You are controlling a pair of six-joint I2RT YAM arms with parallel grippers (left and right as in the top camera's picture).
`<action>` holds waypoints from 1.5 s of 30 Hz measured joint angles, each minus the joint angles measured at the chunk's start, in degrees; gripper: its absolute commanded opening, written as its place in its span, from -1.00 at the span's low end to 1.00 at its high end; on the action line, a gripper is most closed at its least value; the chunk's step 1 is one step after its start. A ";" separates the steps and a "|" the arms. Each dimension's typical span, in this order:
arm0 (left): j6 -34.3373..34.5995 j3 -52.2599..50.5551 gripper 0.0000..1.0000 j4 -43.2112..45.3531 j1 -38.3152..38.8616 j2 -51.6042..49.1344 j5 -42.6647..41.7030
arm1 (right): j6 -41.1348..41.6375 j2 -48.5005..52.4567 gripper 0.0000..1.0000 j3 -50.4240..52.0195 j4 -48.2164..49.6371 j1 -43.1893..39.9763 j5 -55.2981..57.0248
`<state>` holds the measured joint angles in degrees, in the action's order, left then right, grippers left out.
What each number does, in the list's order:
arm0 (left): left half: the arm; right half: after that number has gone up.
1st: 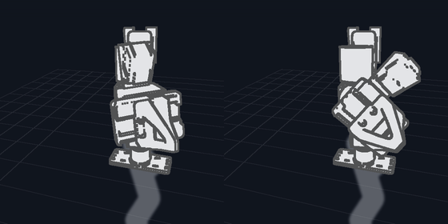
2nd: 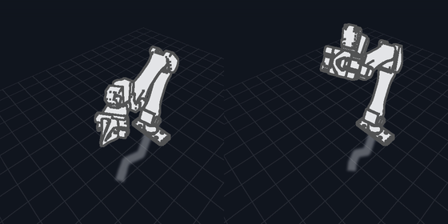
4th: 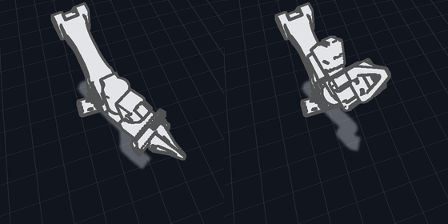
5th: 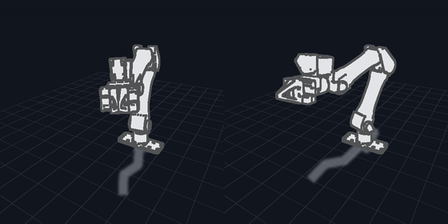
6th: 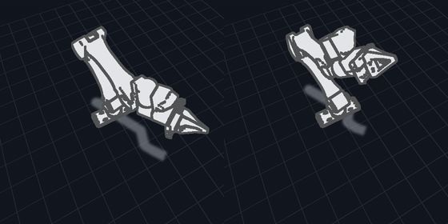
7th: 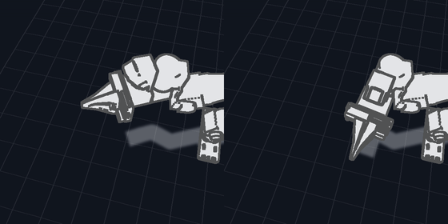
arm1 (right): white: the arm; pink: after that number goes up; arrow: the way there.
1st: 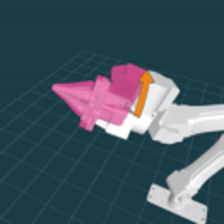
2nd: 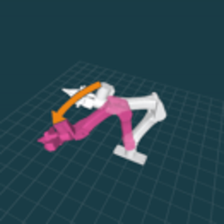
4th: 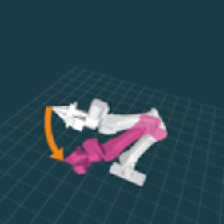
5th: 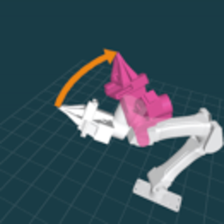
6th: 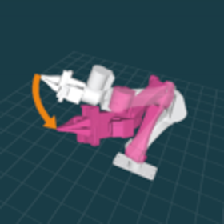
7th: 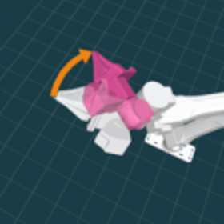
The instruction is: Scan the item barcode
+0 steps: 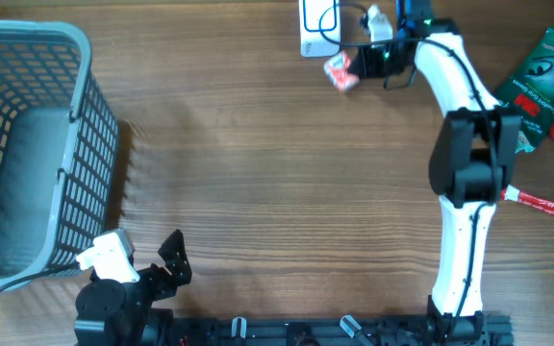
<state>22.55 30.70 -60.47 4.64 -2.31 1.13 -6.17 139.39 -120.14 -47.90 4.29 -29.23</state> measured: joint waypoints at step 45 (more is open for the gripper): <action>0.00 0.00 1.00 -0.02 0.00 0.02 0.00 | -1.42 -14.67 -0.92 0.59 2.05 9.40 53.79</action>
<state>22.55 30.70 -60.49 4.64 -2.28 1.13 -7.60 124.73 -119.55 -45.84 13.69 24.56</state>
